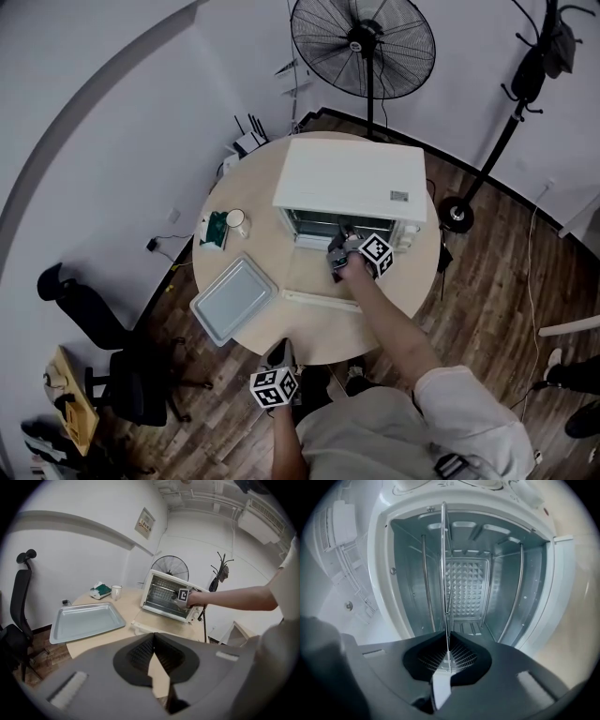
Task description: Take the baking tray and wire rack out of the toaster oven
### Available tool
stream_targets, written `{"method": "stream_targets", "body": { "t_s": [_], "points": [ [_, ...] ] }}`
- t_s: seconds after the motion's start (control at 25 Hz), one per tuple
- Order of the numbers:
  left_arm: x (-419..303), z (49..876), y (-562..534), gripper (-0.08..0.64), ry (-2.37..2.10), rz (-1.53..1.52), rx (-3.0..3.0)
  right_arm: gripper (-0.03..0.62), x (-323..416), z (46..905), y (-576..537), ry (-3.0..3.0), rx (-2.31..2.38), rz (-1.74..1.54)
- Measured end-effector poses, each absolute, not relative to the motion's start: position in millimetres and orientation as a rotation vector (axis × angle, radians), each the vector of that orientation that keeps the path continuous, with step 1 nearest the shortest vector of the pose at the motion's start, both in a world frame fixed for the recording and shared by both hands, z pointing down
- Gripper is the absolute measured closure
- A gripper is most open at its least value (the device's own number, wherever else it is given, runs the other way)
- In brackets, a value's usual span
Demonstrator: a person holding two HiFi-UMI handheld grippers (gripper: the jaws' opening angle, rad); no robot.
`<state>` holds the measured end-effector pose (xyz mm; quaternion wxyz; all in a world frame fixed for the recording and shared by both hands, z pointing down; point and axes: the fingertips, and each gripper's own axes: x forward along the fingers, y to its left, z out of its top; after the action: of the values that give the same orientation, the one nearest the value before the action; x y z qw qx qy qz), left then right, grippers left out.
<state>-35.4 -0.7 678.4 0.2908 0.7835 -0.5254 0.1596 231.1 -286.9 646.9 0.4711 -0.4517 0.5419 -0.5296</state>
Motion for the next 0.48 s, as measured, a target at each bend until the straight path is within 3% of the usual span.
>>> {"method": "stream_targets", "body": {
  "t_s": [0.48],
  "points": [
    [-25.7,680.3,-9.0,0.505,-1.369,0.395,2.091,0.577,218.7,651.7,-265.7,1.337,-1.086,-1.31]
  ]
}}
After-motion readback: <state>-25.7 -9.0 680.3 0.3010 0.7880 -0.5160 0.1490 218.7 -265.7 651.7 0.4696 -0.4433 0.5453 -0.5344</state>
